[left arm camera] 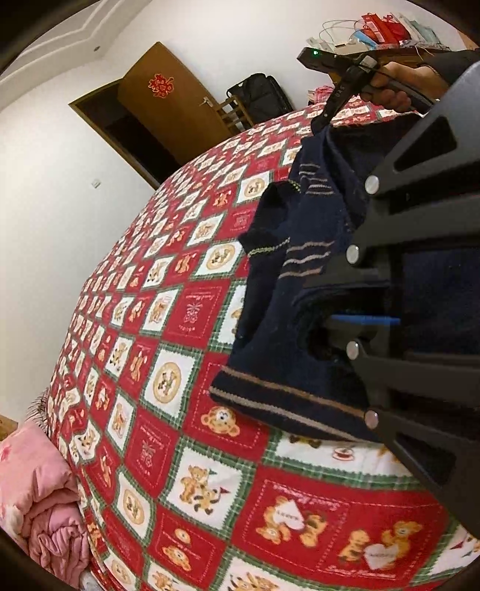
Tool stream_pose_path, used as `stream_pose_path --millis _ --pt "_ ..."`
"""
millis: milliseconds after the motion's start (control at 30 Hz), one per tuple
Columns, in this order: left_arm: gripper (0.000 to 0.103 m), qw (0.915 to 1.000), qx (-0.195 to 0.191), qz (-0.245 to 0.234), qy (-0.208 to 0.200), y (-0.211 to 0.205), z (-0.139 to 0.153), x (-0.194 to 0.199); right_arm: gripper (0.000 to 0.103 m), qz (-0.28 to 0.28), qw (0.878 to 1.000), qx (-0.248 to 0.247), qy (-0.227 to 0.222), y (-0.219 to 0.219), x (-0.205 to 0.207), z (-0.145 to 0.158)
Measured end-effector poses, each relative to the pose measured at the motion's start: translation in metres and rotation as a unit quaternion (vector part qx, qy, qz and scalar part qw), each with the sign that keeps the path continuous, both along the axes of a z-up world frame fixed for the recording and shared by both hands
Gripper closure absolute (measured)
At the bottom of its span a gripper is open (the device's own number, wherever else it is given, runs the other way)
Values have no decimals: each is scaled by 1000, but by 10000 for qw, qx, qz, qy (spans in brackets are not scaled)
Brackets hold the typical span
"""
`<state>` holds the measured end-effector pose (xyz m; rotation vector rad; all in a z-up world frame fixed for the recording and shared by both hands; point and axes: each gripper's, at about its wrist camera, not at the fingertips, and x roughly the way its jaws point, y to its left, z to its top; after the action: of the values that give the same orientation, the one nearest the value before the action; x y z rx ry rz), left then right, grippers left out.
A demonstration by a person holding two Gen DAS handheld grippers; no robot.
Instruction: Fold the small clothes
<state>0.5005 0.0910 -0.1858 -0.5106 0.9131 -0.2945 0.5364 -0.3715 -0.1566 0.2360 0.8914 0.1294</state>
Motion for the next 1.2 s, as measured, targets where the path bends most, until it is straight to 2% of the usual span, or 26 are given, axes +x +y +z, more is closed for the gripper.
stream_pose_path --millis 200,267,333,367,400,433,467,600,700,800,867,933,1033,1167,1200 --pt "88 9999 157 -32 44 -8 -6 12 94 -103 9998 129 67 -6 30 -14" --pt "81 9999 129 -75 62 -9 -5 12 91 -196 9997 102 117 -8 41 -19" --pt "69 9999 85 -133 -8 -10 0 8 69 -324 9994 -30 78 -9 45 -21" --pt "62 9997 143 -153 -88 -11 4 5 42 -372 9993 -77 54 -9 45 -20" --pt "51 9992 299 -154 -211 -11 10 -1 34 -406 9992 -34 26 -12 43 -18" --pt "42 9986 405 -127 -325 -11 15 -5 34 -395 9992 47 -19 -14 42 -16" --pt "38 9976 518 -90 -462 -9 20 -10 34 -370 9992 99 -78 -16 38 -13" --pt "31 9956 726 -29 -588 -7 26 -24 34 -415 9987 -11 -291 -24 12 0" --pt "31 9932 1068 -151 -432 -19 16 -32 34 -170 9994 190 -230 -22 -13 3" --pt "31 9888 1432 -262 -334 -34 2 -36 34 108 9999 43 -78 -11 -35 1" --pt "31 9882 1494 -259 -232 -37 -8 -37 34 359 9993 82 107 -3 -48 -7" --pt "31 9853 1703 -127 -71 -38 -18 -34 34 500 9984 12 260 4 -52 -17" --pt "31 9766 2150 23 87 -39 -37 -24 34 366 9982 -275 399 3 -48 -32" --pt "29 9778 2089 107 90 -34 -41 -25 34 -10 9962 -588 640 -10 -35 -48" --pt "31 9790 2032 120 114 -33 -37 -29 34 -33 9970 -511 585 -14 -37 -47"
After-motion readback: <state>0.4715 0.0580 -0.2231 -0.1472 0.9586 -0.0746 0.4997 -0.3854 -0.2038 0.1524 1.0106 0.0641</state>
